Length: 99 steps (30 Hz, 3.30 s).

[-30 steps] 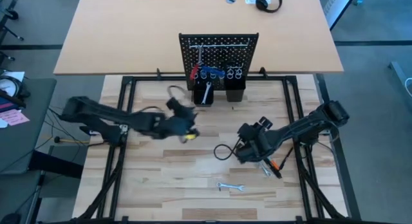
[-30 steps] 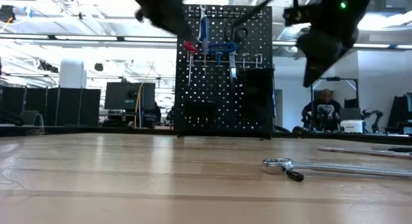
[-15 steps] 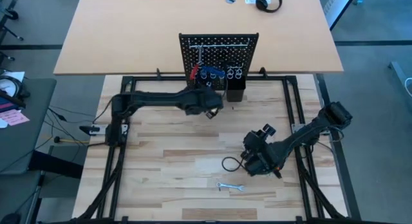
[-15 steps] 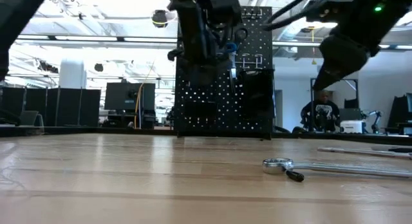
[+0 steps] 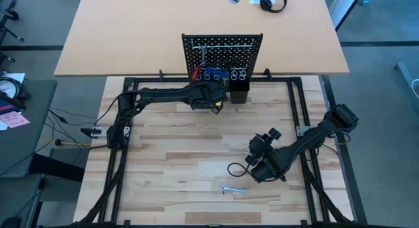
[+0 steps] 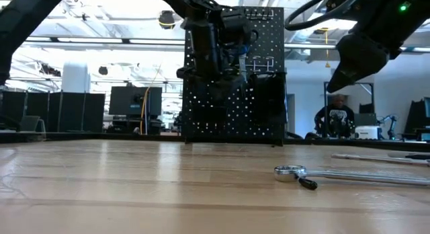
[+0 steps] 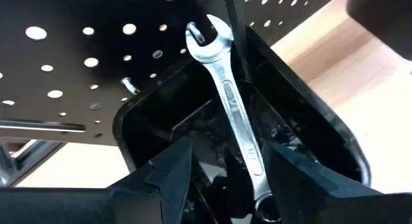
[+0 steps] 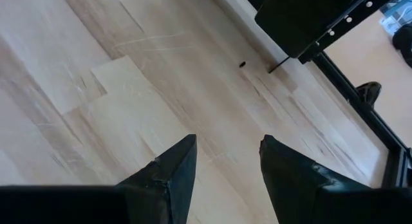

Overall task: Hang tools onto peg board
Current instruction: Hang the wrench on the pegboard

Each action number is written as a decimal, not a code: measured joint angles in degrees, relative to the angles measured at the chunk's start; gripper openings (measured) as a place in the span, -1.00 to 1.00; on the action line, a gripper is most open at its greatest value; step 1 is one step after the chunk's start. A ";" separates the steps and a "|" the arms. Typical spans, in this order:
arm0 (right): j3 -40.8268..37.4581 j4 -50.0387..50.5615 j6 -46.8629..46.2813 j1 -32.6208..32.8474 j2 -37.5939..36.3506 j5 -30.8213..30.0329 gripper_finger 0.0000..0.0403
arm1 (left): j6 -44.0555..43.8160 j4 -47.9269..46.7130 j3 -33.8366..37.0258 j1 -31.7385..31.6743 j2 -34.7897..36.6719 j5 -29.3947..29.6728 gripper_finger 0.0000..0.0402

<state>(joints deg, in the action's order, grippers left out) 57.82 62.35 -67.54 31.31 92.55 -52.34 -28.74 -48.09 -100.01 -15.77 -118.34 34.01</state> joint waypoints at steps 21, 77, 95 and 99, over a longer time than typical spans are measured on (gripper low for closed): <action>0.02 -1.44 0.51 -0.22 0.00 -0.13 -0.12 | -0.34 9.37 6.34 -1.09 -0.74 -2.57 -0.18; 0.07 -1.56 1.10 -0.15 0.00 0.04 -0.12 | 8.57 -0.95 2.51 5.11 1.46 6.24 -1.00; 0.07 -1.59 1.06 -0.15 0.00 0.07 -0.12 | 9.69 0.68 4.68 6.54 4.23 16.14 -1.00; 0.07 -1.66 1.06 -0.15 0.00 0.04 -0.12 | 11.02 1.06 4.68 7.30 6.65 17.56 -1.00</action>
<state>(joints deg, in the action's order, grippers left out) 57.89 60.69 -66.48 31.16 92.55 -52.29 -17.71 -47.03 -95.33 -8.47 -111.70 51.57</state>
